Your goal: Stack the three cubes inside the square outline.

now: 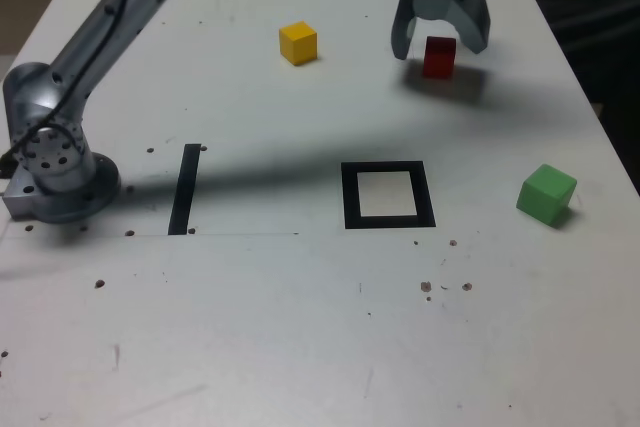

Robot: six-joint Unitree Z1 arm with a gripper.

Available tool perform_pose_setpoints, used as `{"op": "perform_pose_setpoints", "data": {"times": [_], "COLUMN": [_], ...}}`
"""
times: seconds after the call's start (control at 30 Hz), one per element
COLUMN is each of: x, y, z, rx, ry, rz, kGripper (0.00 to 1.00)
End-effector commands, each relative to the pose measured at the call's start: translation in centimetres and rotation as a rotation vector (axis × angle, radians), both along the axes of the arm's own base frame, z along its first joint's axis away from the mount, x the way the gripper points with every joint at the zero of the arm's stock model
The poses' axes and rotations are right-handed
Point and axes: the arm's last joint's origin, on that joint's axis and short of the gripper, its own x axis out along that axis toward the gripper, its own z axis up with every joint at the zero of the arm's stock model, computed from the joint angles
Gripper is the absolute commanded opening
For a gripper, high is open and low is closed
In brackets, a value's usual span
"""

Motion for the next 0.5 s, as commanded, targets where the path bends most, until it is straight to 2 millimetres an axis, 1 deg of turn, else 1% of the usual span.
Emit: {"op": "perform_pose_setpoints", "data": {"times": [0.0, 0.17, 0.27, 0.37, 0.47], "x": [0.3, 0.8, 1.0, 1.1, 1.1], "y": [0.4, 0.9, 1.1, 1.2, 1.2], "z": [-0.4, -0.9, -1.3, -1.6, -1.6], "rx": [-0.003, -0.007, -0.009, -0.011, -0.01], "ry": [0.006, 0.008, 0.014, 0.02, 0.024], "rz": [-0.002, -0.011, -0.012, -0.011, -0.011], "kGripper": [0.92, 0.9, 0.86, 0.79, 0.66]}}
